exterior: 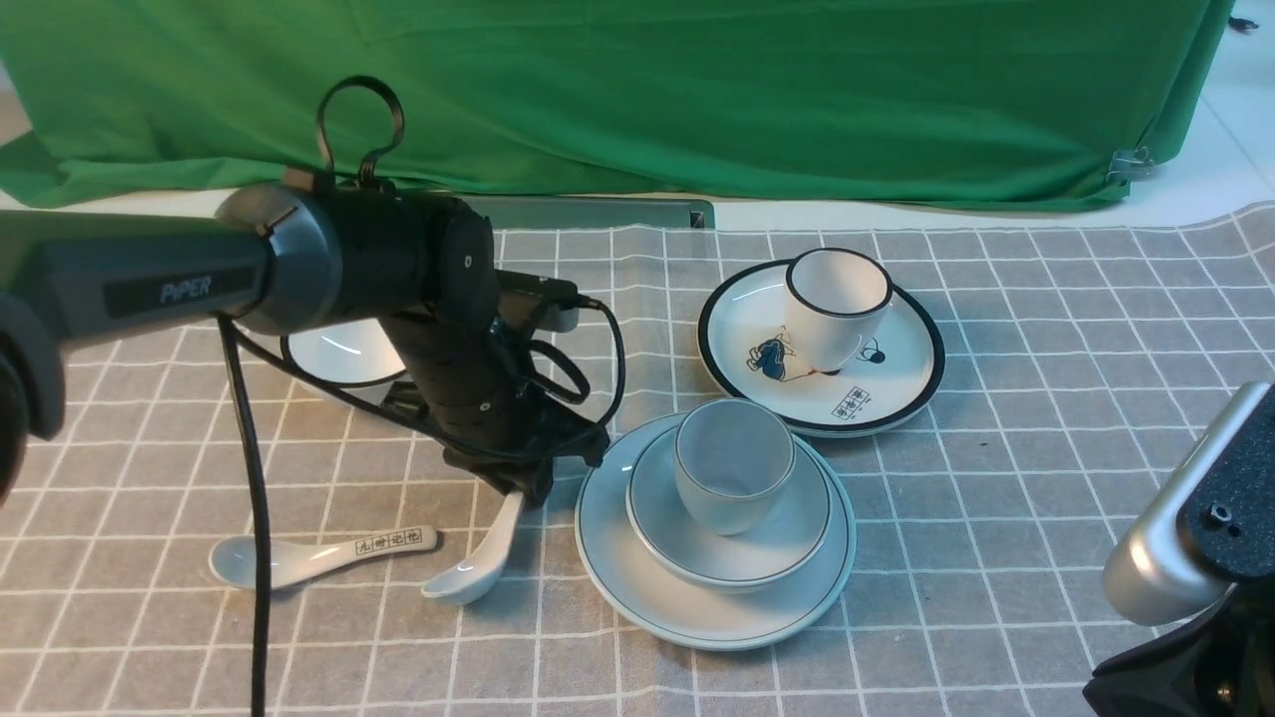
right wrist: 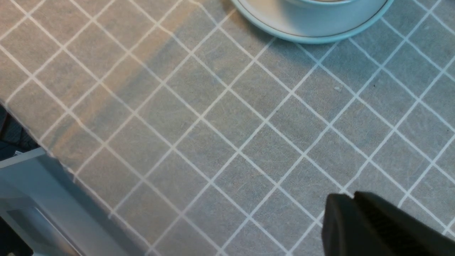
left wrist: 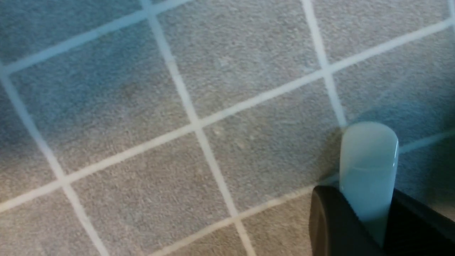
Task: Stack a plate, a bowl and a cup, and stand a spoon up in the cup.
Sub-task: Use the left arm to grab a blue soup spoon, then use the left arm to put the blue soup spoon into the blue teacup in the middle
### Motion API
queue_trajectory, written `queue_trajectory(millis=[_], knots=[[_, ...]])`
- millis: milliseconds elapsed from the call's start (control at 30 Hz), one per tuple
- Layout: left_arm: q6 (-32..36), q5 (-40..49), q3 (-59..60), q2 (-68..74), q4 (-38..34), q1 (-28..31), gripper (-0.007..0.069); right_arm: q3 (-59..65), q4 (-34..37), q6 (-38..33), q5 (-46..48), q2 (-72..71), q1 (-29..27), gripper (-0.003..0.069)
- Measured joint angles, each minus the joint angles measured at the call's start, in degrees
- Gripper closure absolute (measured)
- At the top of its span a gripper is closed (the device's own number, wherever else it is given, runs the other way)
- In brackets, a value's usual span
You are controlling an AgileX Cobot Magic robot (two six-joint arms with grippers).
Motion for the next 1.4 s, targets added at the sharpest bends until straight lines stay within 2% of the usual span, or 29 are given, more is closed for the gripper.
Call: queue_trajectory(millis=[267, 367, 533, 600, 667, 733, 800, 867, 1067, 1200, 1300, 1367, 1400], knots=[[1.6, -1.1, 0.1, -10.0, -0.6, -0.1, 0.0512, 0.0, -0.1, 0.0, 0.2, 0.0, 0.0, 0.0589], [4.2, -5.1, 2.7, -17.5, -3.5, -0.3, 0.0512, 0.0, -1.4, 0.1, 0.5, -0.2, 0.0, 0.0589], [16.3, -24.1, 14.1, -29.5, -14.8, -5.0, 0.0512, 0.0, -5.8, 3.4, 0.4, -2.9, 0.0, 0.0589], [22.3, -37.5, 20.8, -33.6, -20.2, -9.7, 0.0512, 0.0, -7.8, 6.3, 0.4, -5.5, 0.0, 0.0599], [24.4, -49.6, 25.8, -35.7, -23.1, -14.6, 0.0512, 0.0, -8.4, 7.8, 0.5, -7.8, 0.0, 0.0612], [24.2, -57.3, 28.4, -35.9, -23.7, -18.2, 0.0512, 0.0, -8.4, 8.9, 0.5, -9.5, 0.0, 0.062], [23.3, -63.9, 30.3, -35.6, -22.9, -21.6, 0.0512, 0.0, -8.4, 9.2, 0.5, -10.6, 0.0, 0.0623], [20.7, -71.7, 31.5, -34.8, -17.5, -25.1, 0.0512, 0.0, -8.6, 9.4, 0.5, -11.8, 0.0, 0.0625], [13.8, -84.0, 31.6, -32.5, -4.5, -27.3, 0.0512, 0.1, -8.6, 9.4, 1.2, -12.5, 0.0, 0.0627], [4.8, -87.0, 31.8, -29.2, 0.0, -25.6, 0.0512, 0.1, -8.6, 9.6, 3.0, -12.5, 0.0, 0.0627], [-4.1, -92.6, 32.0, -24.7, 6.8, -22.6, 0.0512, 0.1, -8.6, 9.8, 4.5, -12.5, 0.0, 0.0627], [-9.9, -100.2, 32.0, -21.1, 13.3, -19.8, 0.0512, 0.1, -8.6, 10.1, 5.0, -12.5, 0.0, 0.0627], [-10.8, -101.5, 32.0, -20.1, 14.9, -19.0, 0.0512, 0.1, -8.6, 10.1, 5.2, -12.5, 0.0, 0.0627]])
